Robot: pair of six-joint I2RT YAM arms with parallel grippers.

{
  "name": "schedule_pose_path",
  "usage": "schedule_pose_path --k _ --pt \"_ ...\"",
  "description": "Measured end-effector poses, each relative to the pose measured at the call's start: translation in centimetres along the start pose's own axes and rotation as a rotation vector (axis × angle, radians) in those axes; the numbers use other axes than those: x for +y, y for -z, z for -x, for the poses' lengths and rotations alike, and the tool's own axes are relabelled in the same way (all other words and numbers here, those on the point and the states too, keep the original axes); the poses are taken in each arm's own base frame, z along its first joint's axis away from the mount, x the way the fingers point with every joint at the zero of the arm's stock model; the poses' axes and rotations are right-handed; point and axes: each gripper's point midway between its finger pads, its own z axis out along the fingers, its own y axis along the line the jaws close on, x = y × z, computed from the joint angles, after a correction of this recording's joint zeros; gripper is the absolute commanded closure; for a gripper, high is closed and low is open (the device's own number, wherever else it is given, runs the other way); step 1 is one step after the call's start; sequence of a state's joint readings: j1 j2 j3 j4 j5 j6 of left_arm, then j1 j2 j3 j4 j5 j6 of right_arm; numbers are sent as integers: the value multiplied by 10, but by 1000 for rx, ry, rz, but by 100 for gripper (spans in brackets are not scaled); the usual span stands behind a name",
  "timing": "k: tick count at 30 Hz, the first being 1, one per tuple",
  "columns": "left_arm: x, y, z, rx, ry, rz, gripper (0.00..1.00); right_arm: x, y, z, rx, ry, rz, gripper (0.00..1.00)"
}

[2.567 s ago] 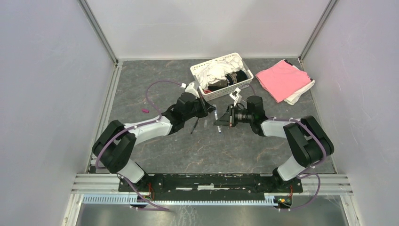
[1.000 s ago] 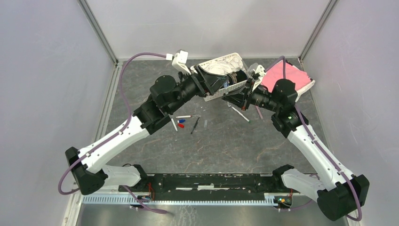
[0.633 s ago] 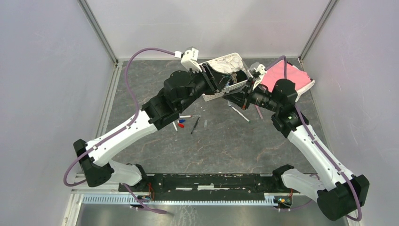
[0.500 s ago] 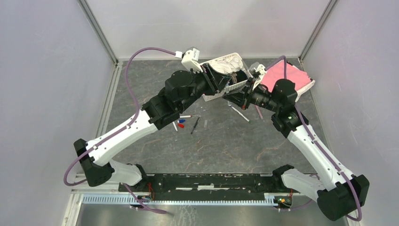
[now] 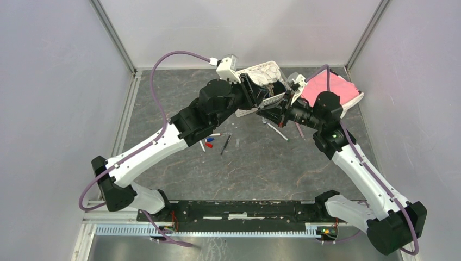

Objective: Insert the pens into the pen caps
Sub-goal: Press the pen cap onto the pen.

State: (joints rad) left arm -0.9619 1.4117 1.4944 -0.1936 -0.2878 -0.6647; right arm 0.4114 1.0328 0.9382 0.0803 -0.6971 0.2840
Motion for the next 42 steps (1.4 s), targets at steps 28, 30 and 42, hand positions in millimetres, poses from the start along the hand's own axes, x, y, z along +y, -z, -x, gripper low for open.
schedule_pose_path --k 28,30,42 --pt "0 -3 0 12 -53 0 98 0 0 -4 8 -18 2 100" --pt "0 -3 0 15 -66 -4 98 1 0 -5 13 -20 3 100" --pt "-24 21 -10 42 -169 -272 98 24 8 -2 11 -23 116 100"
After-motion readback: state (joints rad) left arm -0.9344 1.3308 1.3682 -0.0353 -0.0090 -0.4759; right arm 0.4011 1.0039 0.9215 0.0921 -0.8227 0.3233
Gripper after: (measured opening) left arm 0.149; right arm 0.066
